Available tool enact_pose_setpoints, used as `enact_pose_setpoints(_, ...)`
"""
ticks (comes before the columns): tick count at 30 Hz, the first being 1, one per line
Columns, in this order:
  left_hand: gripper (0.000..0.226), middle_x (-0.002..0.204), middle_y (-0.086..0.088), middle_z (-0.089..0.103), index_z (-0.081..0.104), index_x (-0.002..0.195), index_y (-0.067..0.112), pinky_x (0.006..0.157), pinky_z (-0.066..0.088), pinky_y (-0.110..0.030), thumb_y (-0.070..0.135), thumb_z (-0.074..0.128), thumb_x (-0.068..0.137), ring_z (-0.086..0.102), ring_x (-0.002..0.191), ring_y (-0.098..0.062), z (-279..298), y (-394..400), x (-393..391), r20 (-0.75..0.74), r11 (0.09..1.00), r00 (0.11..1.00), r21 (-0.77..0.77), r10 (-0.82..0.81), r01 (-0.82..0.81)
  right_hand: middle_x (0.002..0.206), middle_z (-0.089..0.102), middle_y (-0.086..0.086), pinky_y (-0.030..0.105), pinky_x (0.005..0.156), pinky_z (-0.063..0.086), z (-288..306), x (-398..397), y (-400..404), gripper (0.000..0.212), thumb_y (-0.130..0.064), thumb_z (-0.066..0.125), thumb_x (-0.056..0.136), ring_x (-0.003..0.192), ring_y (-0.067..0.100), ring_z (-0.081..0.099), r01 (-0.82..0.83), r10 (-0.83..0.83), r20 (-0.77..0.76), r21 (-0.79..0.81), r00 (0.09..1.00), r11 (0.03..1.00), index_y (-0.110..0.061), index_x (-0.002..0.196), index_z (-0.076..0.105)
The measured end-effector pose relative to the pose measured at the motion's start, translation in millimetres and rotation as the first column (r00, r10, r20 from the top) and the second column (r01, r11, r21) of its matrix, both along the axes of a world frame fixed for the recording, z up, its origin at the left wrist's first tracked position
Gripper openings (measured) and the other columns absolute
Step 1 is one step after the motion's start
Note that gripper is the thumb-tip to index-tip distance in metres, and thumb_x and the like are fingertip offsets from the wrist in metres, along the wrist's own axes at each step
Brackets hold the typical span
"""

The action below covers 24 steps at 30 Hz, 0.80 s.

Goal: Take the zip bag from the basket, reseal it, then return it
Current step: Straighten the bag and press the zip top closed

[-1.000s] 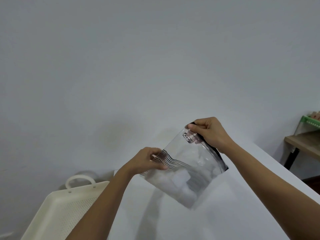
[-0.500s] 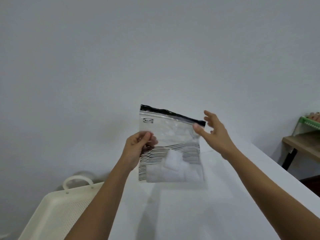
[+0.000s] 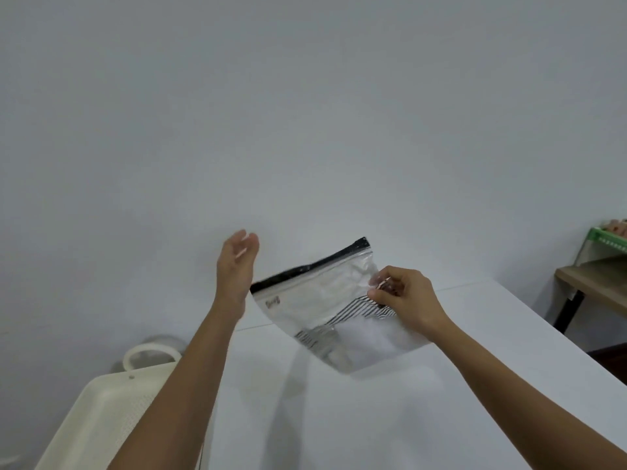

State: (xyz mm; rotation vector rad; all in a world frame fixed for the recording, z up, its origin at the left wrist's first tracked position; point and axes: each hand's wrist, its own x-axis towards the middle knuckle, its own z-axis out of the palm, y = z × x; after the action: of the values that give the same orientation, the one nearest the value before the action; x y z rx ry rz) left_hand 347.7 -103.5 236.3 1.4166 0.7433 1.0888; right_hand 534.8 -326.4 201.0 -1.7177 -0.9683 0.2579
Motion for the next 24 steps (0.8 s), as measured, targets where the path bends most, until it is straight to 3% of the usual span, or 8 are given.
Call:
enact_pose_setpoints(3,0.034,0.109,0.02,0.066,0.063,0.122,0.027,0.088,0.042,-0.013,0.04,0.064,0.091,0.06,0.094,0.016,27,-8,7,-0.217,0.945,0.966,0.262,-0.14,0.196,0.058,0.06,-0.005,0.012,0.058,0.044,-1,-8,3,0.026,-0.014,0.083,0.073,0.05,0.001,0.049,-0.045,0.057,0.135,-0.089,0.989,0.995,-0.035,0.071,0.067)
enact_pose_setpoints(6,0.04,0.115,0.016,0.068,0.064,0.125,0.027,0.086,0.042,-0.012,0.043,0.067,0.088,0.061,0.104,0.011,34,-28,23,-0.547,0.786,0.756,0.258,-0.36,0.561,0.062,0.065,-0.001,0.017,0.059,0.044,-3,-17,8,0.027,-0.017,0.083,0.072,0.053,0.004,0.051,-0.094,0.114,0.168,-0.122,0.979,0.988,-0.037,0.072,0.066)
enact_pose_setpoints(8,0.039,0.117,0.012,0.07,0.068,0.12,0.026,0.089,0.044,-0.015,0.043,0.069,0.085,0.062,0.111,-0.001,31,-35,32,-0.655,0.716,0.648,0.228,-0.389,0.66,0.065,0.068,0.0,0.02,0.061,0.048,-3,-21,8,0.023,-0.018,0.083,0.072,0.055,0.005,0.055,-0.119,0.141,0.173,-0.132,0.975,0.984,-0.036,0.074,0.068)
enact_pose_setpoints(12,0.025,0.082,-0.01,0.067,0.073,0.093,0.004,0.076,0.046,-0.037,0.028,0.073,0.086,0.059,0.077,-0.021,27,-34,34,-0.643,0.659,0.599,0.189,-0.477,0.728,0.062,0.067,-0.004,0.022,0.06,0.05,-7,-24,6,0.017,-0.018,0.084,0.071,0.054,0.006,0.056,-0.13,0.153,0.149,-0.149,0.977,0.98,-0.027,0.079,0.072)
enact_pose_setpoints(16,0.019,0.081,-0.025,0.07,0.071,0.079,0.002,0.076,0.047,-0.035,0.019,0.074,0.085,0.06,0.076,-0.022,34,-29,33,-0.54,0.71,0.728,0.301,-0.423,0.636,0.064,0.072,-0.002,0.019,0.059,0.052,-15,-22,1,0.013,-0.017,0.085,0.07,0.056,0.004,0.062,-0.132,0.144,0.071,-0.148,0.987,0.98,-0.017,0.077,0.074)
enact_pose_setpoints(18,0.015,0.078,-0.024,0.072,0.072,0.072,0.011,0.077,0.05,-0.034,0.02,0.075,0.084,0.064,0.073,-0.02,44,-21,32,-0.465,0.743,0.802,0.366,-0.375,0.56,0.069,0.074,0.003,0.02,0.06,0.053,-21,-20,-1,0.012,-0.019,0.085,0.071,0.06,0.006,0.065,-0.135,0.137,0.003,-0.133,0.991,0.982,-0.014,0.076,0.076)
enact_pose_setpoints(21,0.014,0.071,-0.016,0.072,0.073,0.069,0.022,0.074,0.052,-0.029,0.02,0.076,0.083,0.066,0.068,-0.014,53,-15,34,-0.442,0.735,0.813,0.391,-0.378,0.554,0.073,0.076,0.0,0.021,0.063,0.052,-24,-16,0,0.011,-0.022,0.085,0.07,0.067,0.008,0.066,-0.135,0.136,0.0,-0.152,0.991,0.979,-0.021,0.077,0.077)
enact_pose_setpoints(24,0.01,0.068,-0.005,0.068,0.074,0.077,0.009,0.07,0.055,-0.026,0.016,0.076,0.083,0.065,0.065,-0.014,53,-27,45,-0.453,0.694,0.768,0.362,-0.452,0.623,0.074,0.076,-0.006,0.014,0.064,0.054,-14,-17,6,0.027,-0.03,0.088,0.065,0.069,0.004,0.07,-0.165,0.163,-0.023,-0.097,0.986,0.982,-0.026,0.088,0.075)
